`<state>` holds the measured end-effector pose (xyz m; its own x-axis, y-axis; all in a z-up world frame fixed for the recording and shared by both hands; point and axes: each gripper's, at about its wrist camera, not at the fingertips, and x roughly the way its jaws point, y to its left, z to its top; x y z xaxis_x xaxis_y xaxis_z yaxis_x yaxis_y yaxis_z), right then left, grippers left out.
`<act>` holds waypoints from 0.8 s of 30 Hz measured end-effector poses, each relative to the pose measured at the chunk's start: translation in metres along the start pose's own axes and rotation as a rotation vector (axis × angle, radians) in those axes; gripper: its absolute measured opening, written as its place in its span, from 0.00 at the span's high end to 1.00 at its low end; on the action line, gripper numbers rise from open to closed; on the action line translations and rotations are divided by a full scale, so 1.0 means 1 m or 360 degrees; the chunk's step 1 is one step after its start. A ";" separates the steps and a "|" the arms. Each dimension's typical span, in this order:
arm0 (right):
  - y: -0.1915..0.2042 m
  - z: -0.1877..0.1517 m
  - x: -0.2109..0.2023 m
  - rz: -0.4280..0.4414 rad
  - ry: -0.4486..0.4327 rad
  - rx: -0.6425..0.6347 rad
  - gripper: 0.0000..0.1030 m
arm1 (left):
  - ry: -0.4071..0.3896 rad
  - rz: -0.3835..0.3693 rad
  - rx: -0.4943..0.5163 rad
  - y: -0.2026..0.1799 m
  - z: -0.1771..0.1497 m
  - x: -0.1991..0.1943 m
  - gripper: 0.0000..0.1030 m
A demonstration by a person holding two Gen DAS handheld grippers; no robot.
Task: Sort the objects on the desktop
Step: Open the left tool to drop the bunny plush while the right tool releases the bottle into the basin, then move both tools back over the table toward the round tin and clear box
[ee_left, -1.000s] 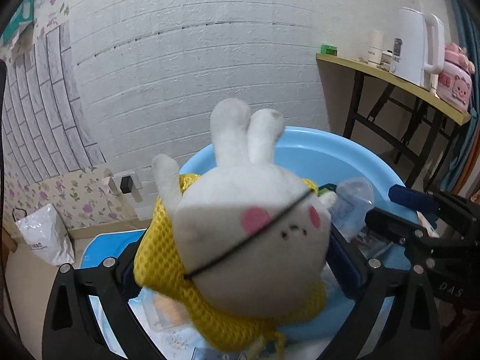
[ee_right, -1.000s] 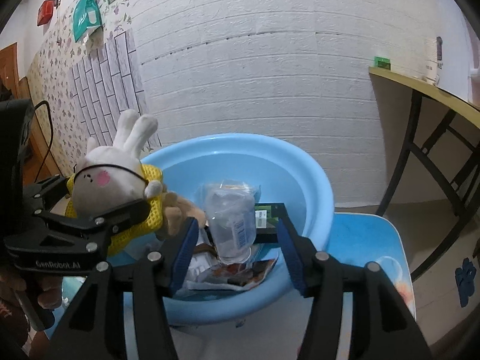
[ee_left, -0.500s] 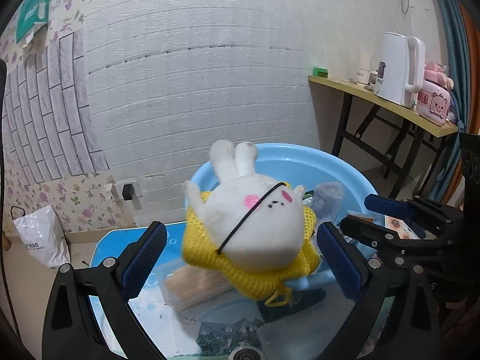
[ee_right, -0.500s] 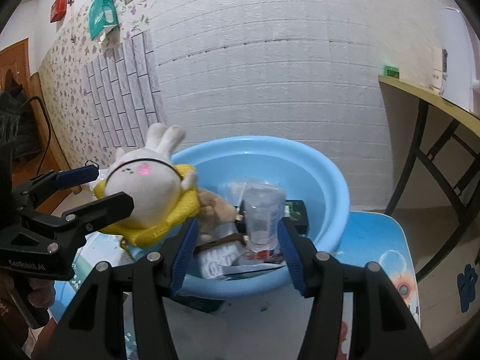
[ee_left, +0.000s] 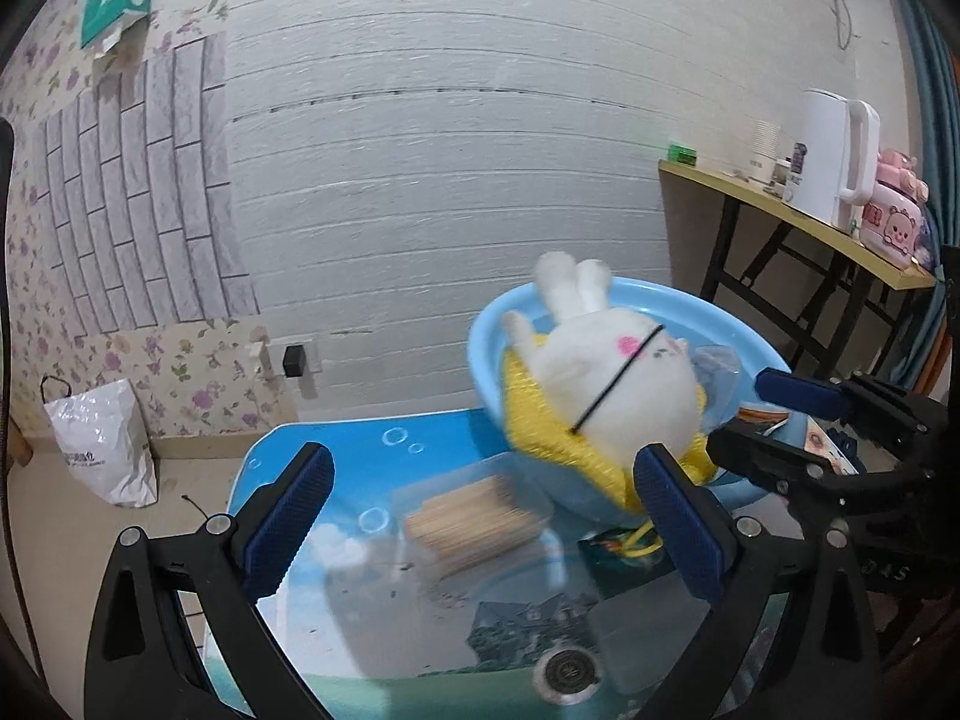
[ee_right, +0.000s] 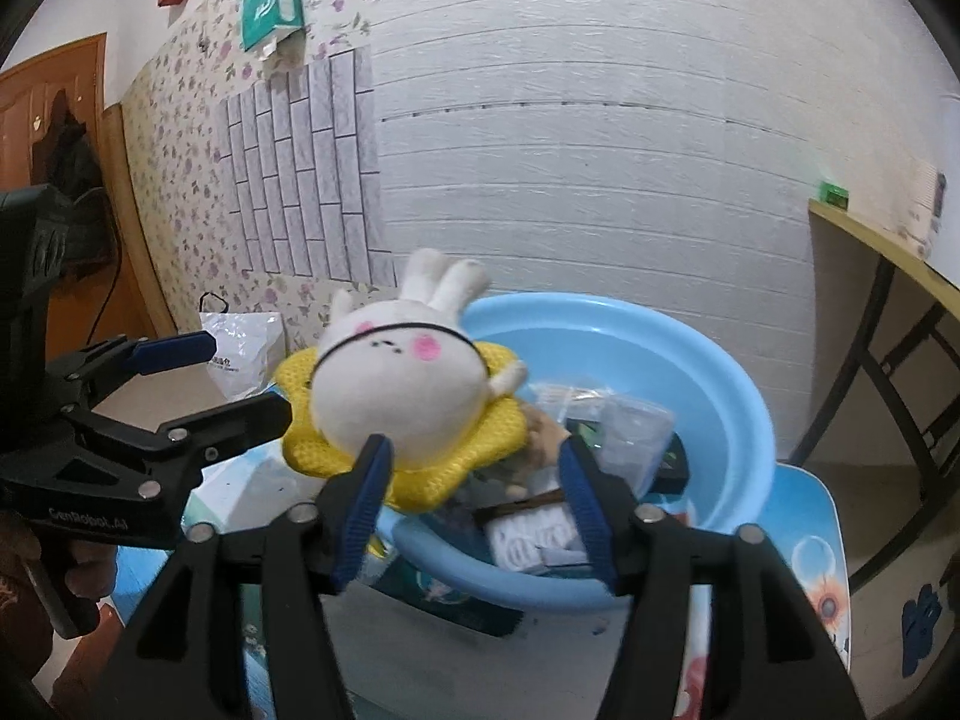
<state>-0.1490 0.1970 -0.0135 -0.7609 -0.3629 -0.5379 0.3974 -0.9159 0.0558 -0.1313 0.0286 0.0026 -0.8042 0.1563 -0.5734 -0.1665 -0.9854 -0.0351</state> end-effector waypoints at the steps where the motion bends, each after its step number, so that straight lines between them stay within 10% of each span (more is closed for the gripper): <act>1: 0.002 0.000 0.001 0.0007 -0.0007 0.0006 0.30 | 0.0004 0.0002 -0.0006 0.003 -0.001 0.000 0.02; 24: -0.023 0.007 0.036 -0.0217 0.0043 0.0136 0.14 | 0.0071 0.0007 -0.0101 0.034 -0.013 0.024 0.02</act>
<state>-0.1895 0.2037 -0.0280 -0.7902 -0.2308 -0.5678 0.2456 -0.9680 0.0516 -0.1492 -0.0021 -0.0231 -0.7785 0.1500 -0.6094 -0.1250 -0.9886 -0.0837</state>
